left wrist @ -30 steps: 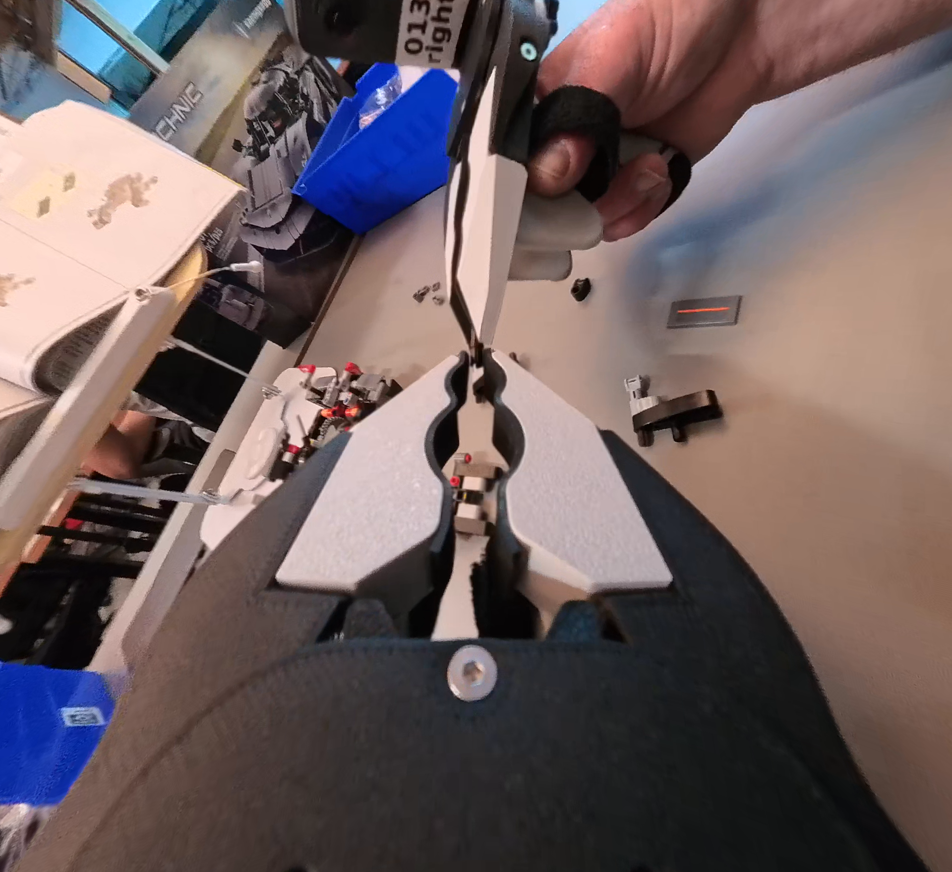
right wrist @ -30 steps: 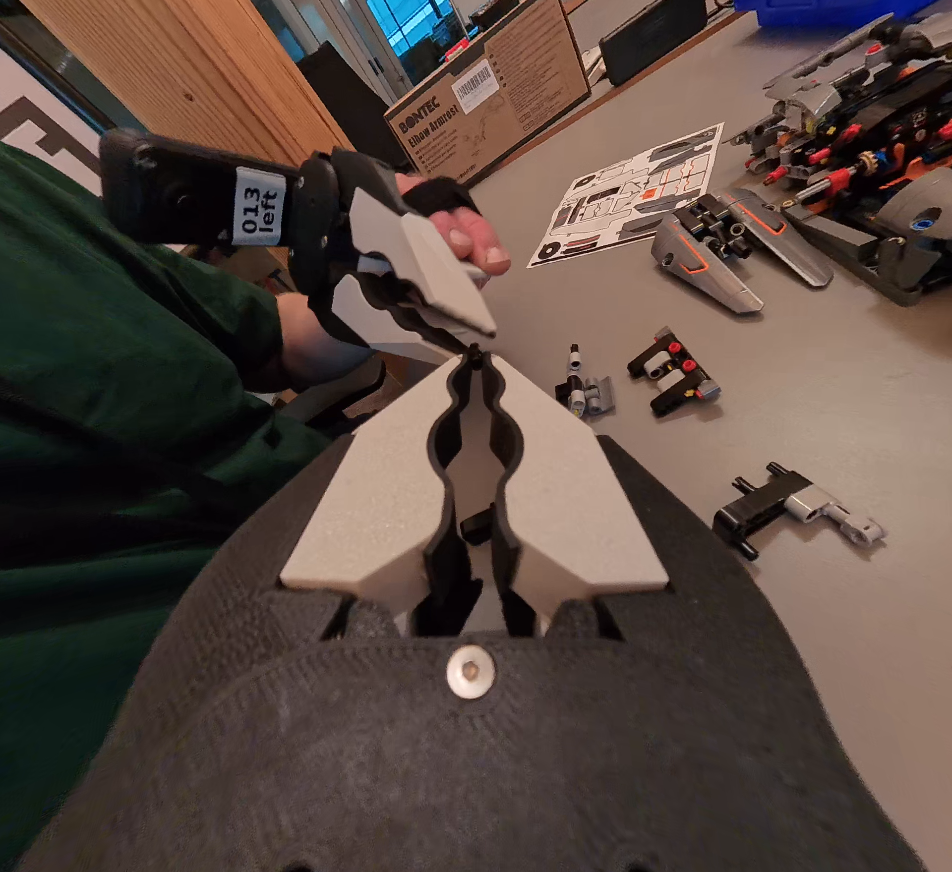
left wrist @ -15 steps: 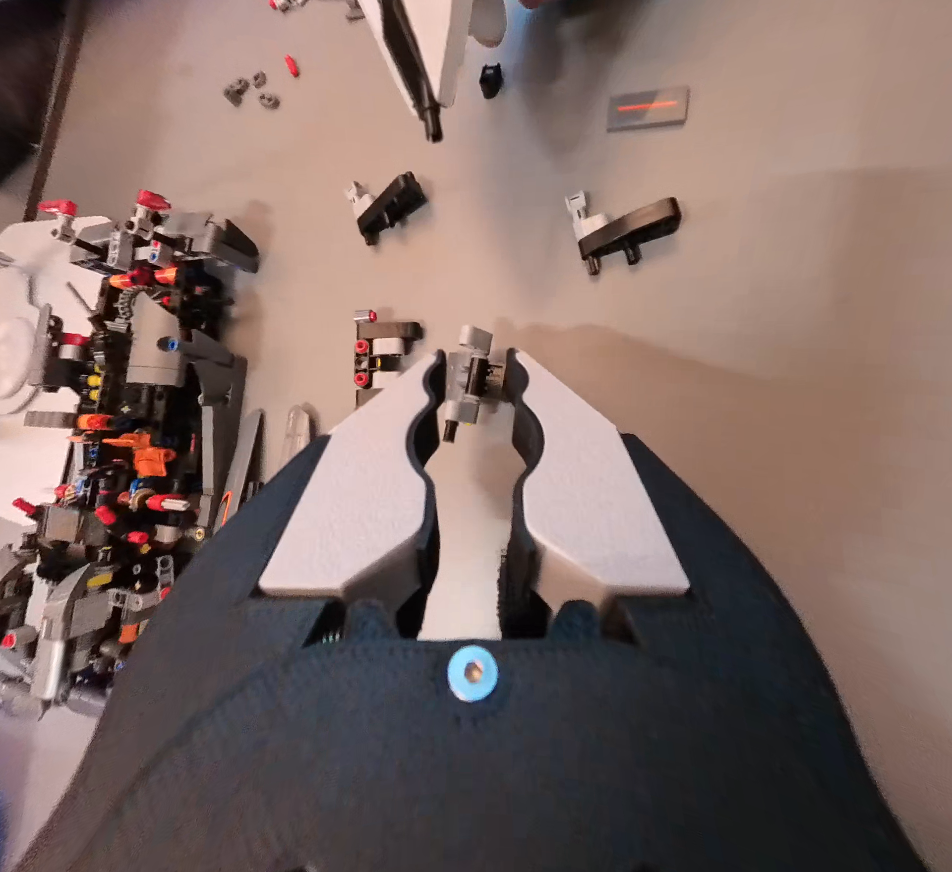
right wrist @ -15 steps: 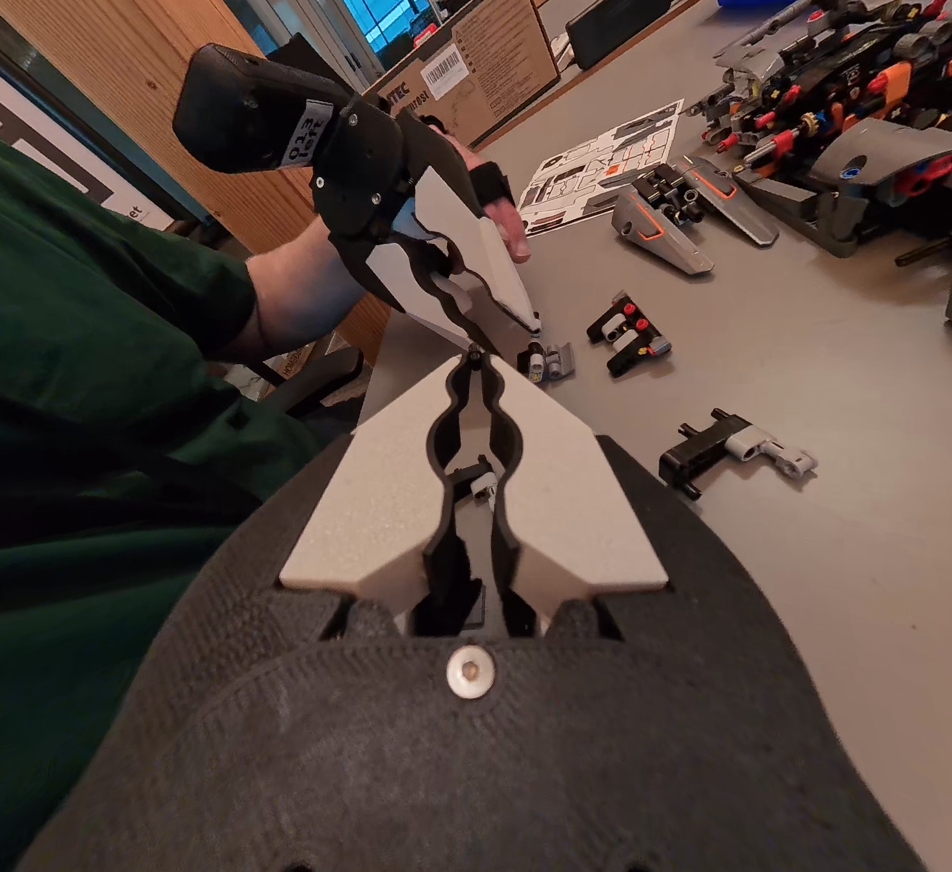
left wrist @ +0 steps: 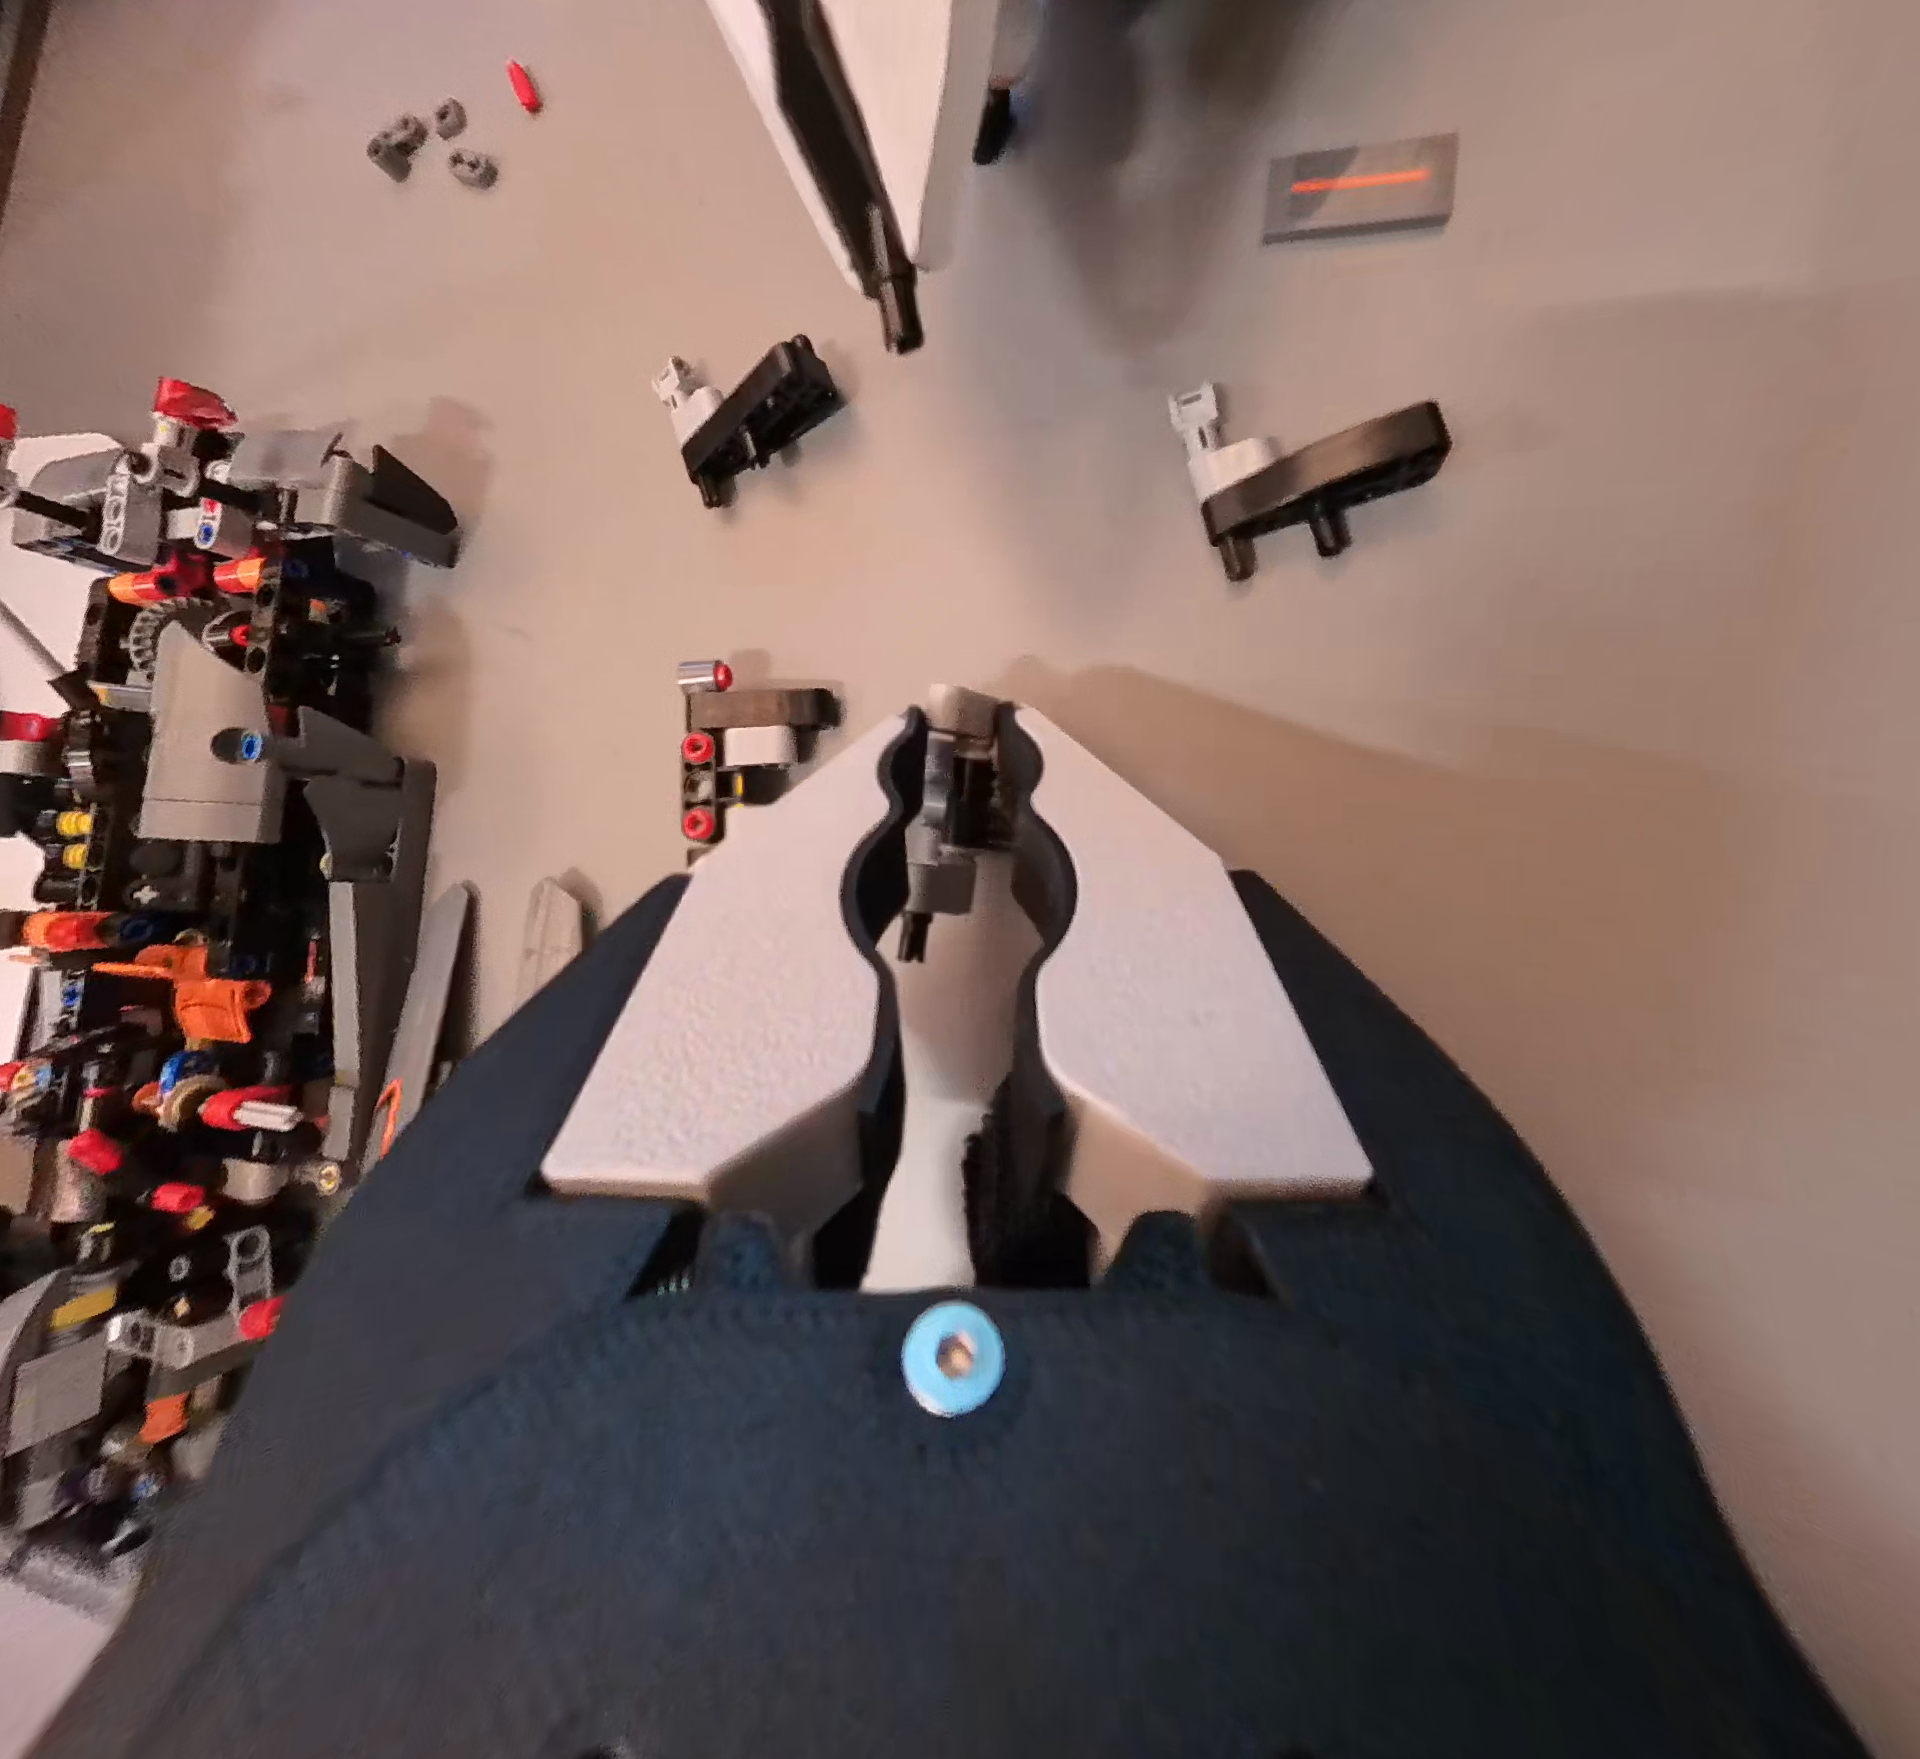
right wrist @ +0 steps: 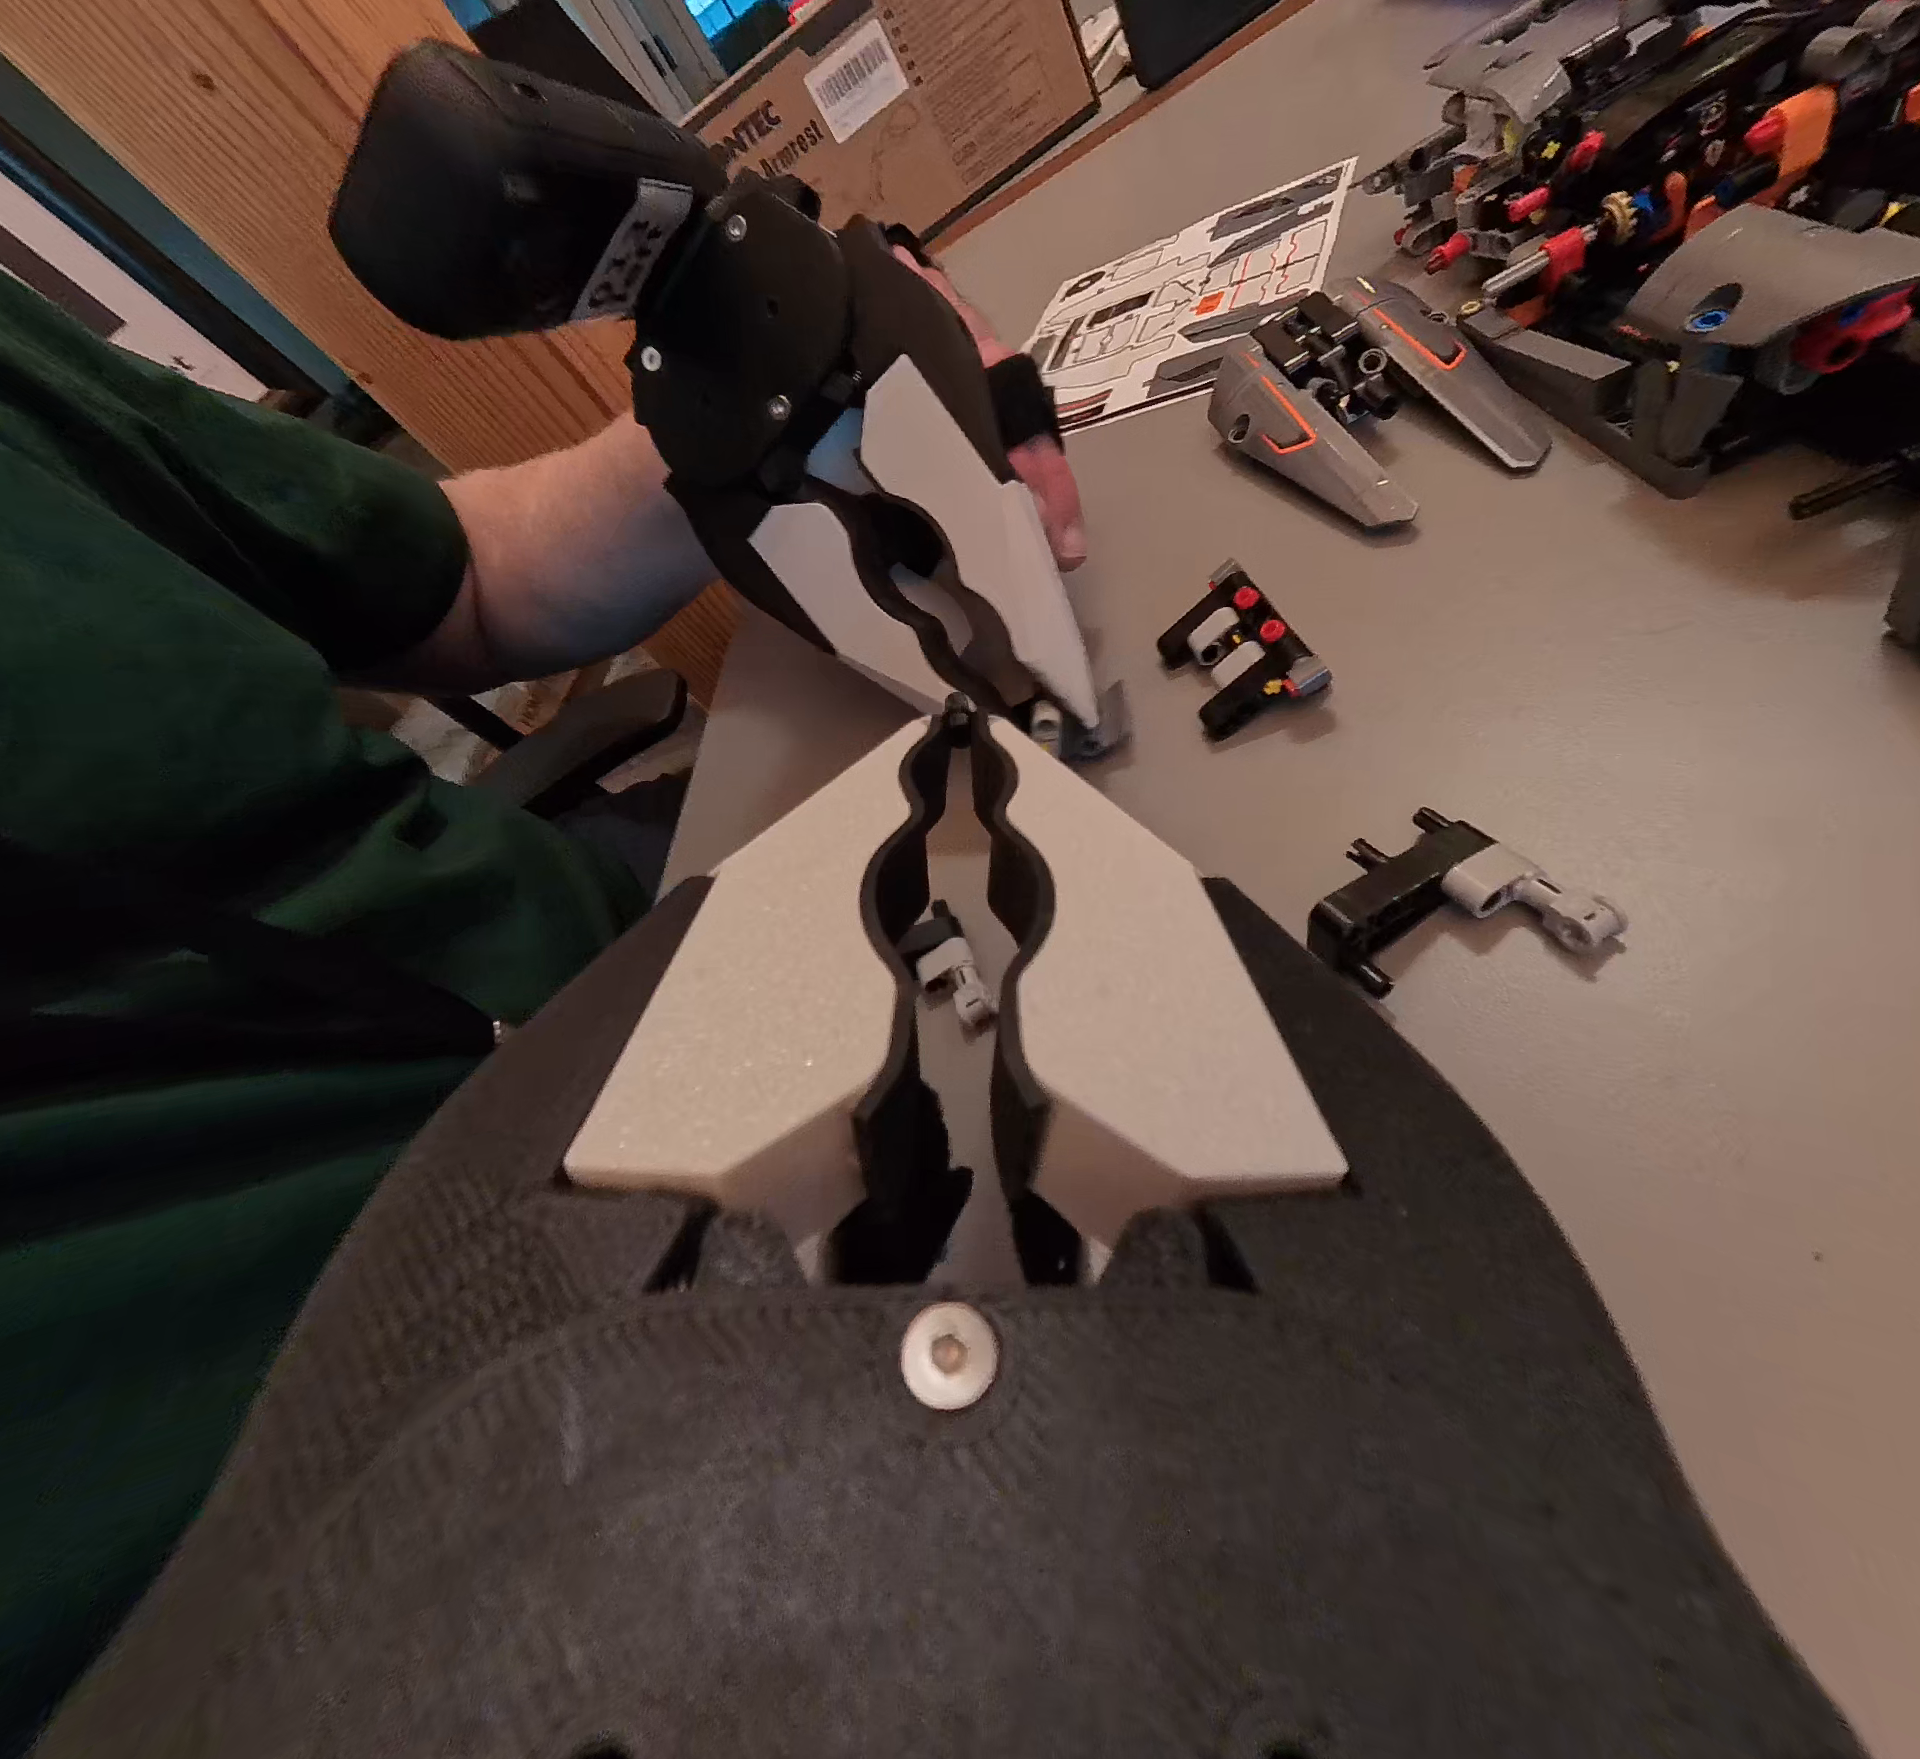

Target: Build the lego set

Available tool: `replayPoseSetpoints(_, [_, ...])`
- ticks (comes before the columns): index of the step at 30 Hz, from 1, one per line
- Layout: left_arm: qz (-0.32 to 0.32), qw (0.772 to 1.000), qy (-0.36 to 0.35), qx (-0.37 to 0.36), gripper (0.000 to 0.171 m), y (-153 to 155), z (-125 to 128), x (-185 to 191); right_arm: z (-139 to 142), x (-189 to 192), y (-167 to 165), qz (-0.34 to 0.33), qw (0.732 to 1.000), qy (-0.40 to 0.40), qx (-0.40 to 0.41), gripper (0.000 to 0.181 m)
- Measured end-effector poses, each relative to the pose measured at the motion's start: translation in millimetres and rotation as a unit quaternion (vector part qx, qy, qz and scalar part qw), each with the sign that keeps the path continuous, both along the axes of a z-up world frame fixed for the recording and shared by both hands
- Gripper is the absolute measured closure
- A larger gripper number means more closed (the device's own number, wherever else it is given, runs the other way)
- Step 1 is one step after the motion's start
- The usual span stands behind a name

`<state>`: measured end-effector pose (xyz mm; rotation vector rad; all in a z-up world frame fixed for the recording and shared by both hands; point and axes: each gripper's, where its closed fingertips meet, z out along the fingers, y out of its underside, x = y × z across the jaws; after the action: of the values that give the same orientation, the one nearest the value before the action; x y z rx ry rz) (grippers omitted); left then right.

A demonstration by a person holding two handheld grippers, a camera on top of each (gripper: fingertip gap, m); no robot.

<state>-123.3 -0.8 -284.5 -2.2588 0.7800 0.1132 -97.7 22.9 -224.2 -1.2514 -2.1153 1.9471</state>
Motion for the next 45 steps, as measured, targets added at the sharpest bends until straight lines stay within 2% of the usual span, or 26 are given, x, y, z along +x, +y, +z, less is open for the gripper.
replayPoseSetpoints(8, [0.005,0.995,-0.057,0.087,0.161,16,32,16,5,-7,-3,-0.038,0.994,0.065,0.08,0.18])
replayPoseSetpoints(14, [0.028,0.99,-0.059,0.124,0.161,26,49,14,6,-11,-2,-0.061,0.985,0.096,0.13,0.179])
replayPoseSetpoints(20, [0.042,0.99,-0.043,0.13,0.161,31,50,11,6,-13,2,-0.082,0.973,0.116,0.18,0.179])
replayPoseSetpoints(25, [0.056,0.992,-0.002,0.116,0.162,34,46,7,1,-15,6,-0.104,0.957,0.124,0.242,0.18])
replayPoseSetpoints(33, [0.075,0.991,0.026,0.106,0.163,37,43,5,0,-16,7,-0.12,0.939,0.147,0.287,0.18])
replayPoseSetpoints(38, [0.092,0.989,0.042,0.11,0.164,39,44,1,-1,-18,8,-0.138,0.915,0.166,0.341,0.18])
replayPoseSetpoints(45, [0.109,0.986,0.051,0.117,0.165,39,46,-1,0,-20,8,-0.15,0.905,0.18,0.356,0.18])
